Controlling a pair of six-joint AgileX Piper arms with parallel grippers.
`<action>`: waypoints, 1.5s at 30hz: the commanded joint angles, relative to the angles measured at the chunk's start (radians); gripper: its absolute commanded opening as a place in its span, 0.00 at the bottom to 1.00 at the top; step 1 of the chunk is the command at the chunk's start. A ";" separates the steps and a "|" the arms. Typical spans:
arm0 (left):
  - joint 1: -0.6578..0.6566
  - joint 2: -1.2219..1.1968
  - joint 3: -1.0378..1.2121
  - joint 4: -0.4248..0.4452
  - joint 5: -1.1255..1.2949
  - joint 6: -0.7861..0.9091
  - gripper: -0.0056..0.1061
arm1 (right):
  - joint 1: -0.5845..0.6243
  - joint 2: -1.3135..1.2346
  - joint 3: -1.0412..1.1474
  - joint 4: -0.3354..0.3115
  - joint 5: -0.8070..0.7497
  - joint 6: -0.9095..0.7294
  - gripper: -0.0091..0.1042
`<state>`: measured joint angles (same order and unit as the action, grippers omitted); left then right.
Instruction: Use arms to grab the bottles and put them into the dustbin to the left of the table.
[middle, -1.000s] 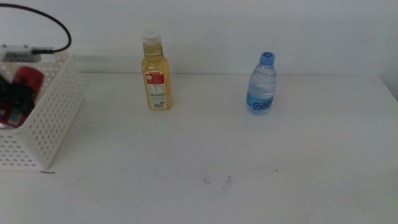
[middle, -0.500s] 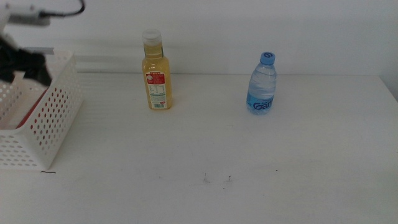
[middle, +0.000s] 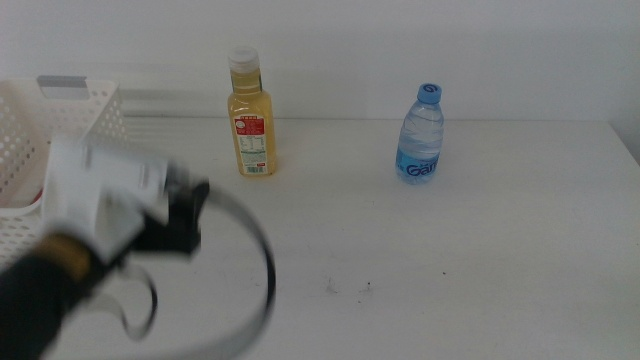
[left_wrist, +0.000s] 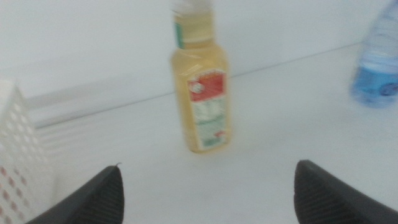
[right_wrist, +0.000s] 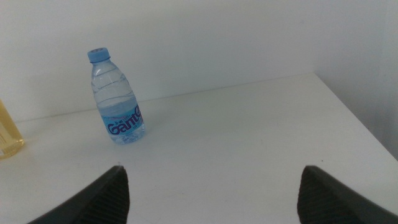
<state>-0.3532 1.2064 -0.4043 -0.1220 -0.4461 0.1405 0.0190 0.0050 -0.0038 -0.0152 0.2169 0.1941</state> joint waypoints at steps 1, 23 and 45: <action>-0.049 0.013 0.147 -0.044 -0.340 -0.031 0.89 | -0.009 -0.005 0.004 -0.008 -0.006 -0.007 0.90; -0.063 0.684 -0.336 -0.101 -0.386 -0.141 0.89 | -0.009 -0.005 0.004 -0.008 -0.006 -0.007 0.90; -0.016 0.878 -0.629 -0.113 -0.297 -0.113 0.89 | -0.009 -0.005 0.004 -0.008 -0.006 -0.007 0.90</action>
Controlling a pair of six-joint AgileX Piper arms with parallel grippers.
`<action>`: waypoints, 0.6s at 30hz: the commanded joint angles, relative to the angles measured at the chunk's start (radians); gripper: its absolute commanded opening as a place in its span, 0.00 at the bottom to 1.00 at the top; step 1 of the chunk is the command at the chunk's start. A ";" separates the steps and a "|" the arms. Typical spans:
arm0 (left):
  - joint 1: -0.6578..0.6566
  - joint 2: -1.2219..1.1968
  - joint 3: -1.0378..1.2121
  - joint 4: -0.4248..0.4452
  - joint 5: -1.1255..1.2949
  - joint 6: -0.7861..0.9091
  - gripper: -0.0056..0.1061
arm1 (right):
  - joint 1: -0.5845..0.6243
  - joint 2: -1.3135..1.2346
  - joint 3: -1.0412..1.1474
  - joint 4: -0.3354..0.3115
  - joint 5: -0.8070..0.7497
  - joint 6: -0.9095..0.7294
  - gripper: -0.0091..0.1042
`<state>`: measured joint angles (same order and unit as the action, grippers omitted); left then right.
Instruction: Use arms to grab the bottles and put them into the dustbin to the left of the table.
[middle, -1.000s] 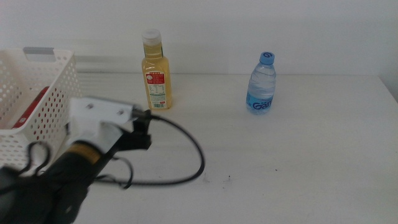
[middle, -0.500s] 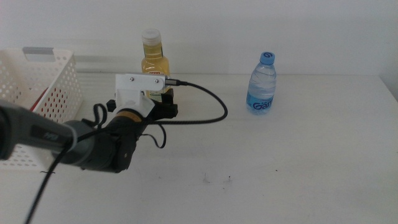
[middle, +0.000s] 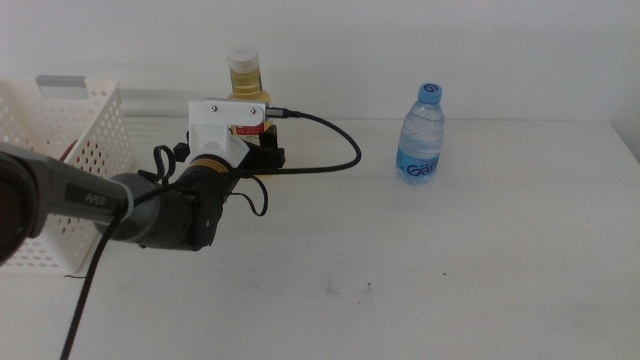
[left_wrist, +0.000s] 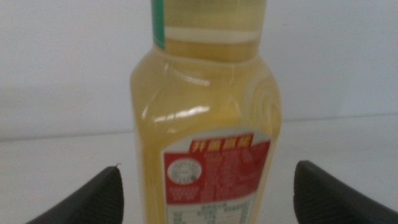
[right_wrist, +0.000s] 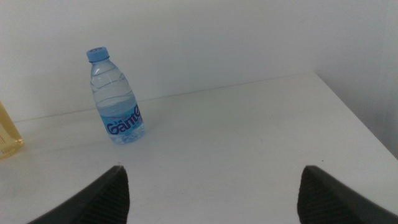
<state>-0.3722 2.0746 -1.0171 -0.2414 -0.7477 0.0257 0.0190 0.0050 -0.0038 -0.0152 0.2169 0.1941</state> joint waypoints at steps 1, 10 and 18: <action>0.003 0.015 -0.025 0.007 0.007 0.002 0.89 | -0.009 -0.005 0.004 -0.008 -0.006 -0.007 0.90; 0.018 0.124 -0.131 0.005 0.011 0.001 0.89 | -0.009 -0.005 0.004 -0.008 -0.006 -0.007 0.90; 0.033 0.291 -0.305 0.009 -0.037 0.003 0.89 | -0.009 -0.005 0.004 -0.008 -0.006 -0.007 0.90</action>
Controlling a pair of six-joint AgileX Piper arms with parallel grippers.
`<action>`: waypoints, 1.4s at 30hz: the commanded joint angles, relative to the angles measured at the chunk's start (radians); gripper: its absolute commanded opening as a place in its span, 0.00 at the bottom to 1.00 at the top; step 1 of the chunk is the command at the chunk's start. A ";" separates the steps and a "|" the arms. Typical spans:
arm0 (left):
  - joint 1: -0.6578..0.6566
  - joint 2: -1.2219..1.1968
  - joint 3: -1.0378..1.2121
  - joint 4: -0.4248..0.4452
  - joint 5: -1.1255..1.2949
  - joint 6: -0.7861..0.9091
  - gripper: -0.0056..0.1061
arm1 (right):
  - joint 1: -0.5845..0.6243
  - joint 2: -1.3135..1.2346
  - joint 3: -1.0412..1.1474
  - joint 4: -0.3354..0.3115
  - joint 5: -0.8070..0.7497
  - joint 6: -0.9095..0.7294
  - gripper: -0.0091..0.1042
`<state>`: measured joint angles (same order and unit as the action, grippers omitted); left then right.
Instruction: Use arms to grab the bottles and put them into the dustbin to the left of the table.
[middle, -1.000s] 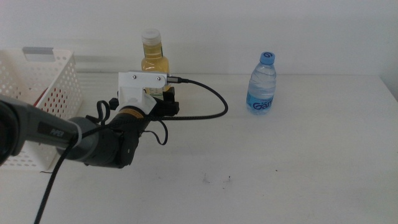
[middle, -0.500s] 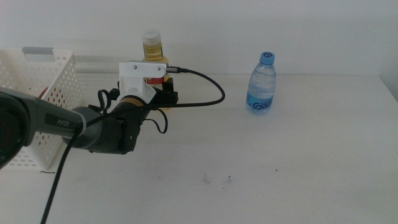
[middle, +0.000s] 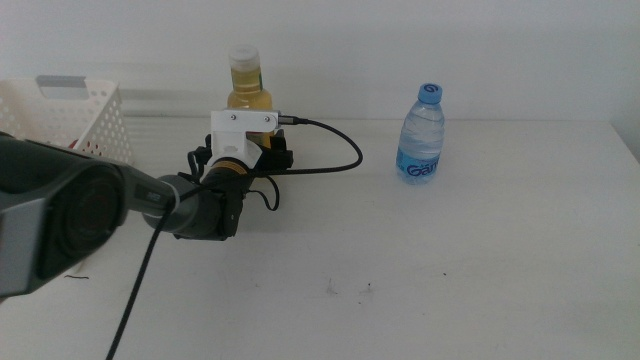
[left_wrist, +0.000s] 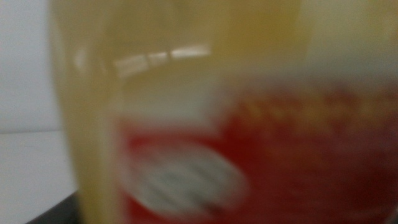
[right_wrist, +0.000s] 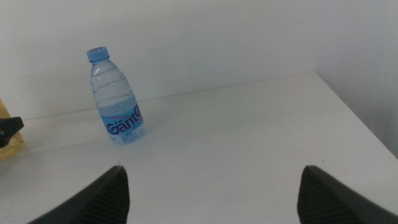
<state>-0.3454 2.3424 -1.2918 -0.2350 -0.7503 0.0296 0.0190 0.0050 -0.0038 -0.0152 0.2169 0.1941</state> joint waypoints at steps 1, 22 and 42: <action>0.006 0.031 -0.040 0.005 -0.041 -0.001 0.89 | -0.009 -0.005 0.004 -0.008 -0.006 -0.007 0.90; 0.056 -0.864 0.127 0.221 1.117 0.025 0.03 | -0.009 -0.005 0.004 -0.008 -0.006 -0.007 0.90; 0.654 -0.488 -0.426 0.105 1.949 0.440 0.03 | -0.009 -0.005 0.004 -0.008 -0.006 -0.007 0.90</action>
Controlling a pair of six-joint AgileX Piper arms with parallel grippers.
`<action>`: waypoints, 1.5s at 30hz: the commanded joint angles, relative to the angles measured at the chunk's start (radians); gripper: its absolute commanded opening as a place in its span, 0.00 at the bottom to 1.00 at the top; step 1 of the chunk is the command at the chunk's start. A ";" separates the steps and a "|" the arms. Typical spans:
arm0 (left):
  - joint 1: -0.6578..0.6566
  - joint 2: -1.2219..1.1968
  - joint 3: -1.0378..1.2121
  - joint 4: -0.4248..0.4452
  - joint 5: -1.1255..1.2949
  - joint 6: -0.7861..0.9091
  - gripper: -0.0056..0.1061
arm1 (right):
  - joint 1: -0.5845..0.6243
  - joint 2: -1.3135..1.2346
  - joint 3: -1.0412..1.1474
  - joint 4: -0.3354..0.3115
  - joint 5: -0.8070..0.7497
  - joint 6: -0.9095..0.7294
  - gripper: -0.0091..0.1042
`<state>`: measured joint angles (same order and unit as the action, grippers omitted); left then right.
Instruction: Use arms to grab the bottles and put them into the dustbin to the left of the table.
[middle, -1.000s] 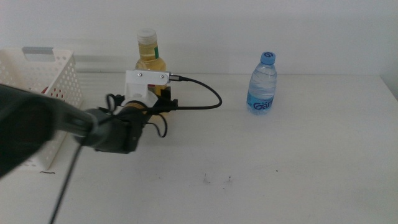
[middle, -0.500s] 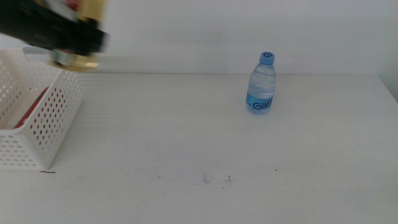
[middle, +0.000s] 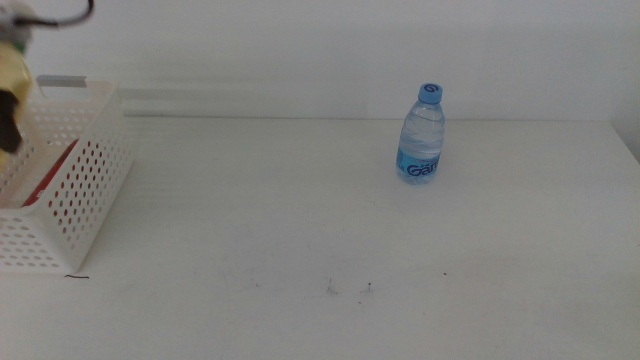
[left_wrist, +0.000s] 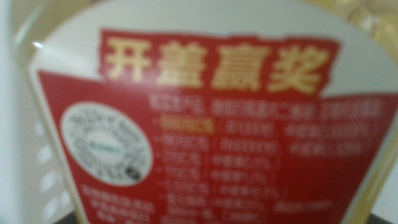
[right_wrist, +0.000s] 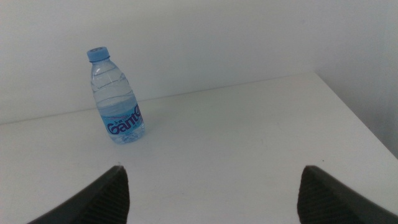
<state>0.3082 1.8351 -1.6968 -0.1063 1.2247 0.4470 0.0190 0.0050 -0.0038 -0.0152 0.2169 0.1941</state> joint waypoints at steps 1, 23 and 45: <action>0.000 0.045 -0.021 -0.017 -0.034 0.027 0.03 | -0.009 -0.005 0.004 -0.008 -0.006 -0.007 0.90; -0.025 0.040 -0.024 0.059 -0.004 -0.107 0.89 | -0.009 -0.005 0.004 -0.008 -0.006 -0.007 0.90; -0.648 -0.938 0.627 -0.294 -0.482 -0.001 0.89 | -0.009 -0.005 0.004 -0.008 -0.006 -0.007 0.90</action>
<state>-0.3295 0.9194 -1.0752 -0.3811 0.7417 0.4454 0.0190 0.0050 -0.0038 -0.0152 0.2169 0.1941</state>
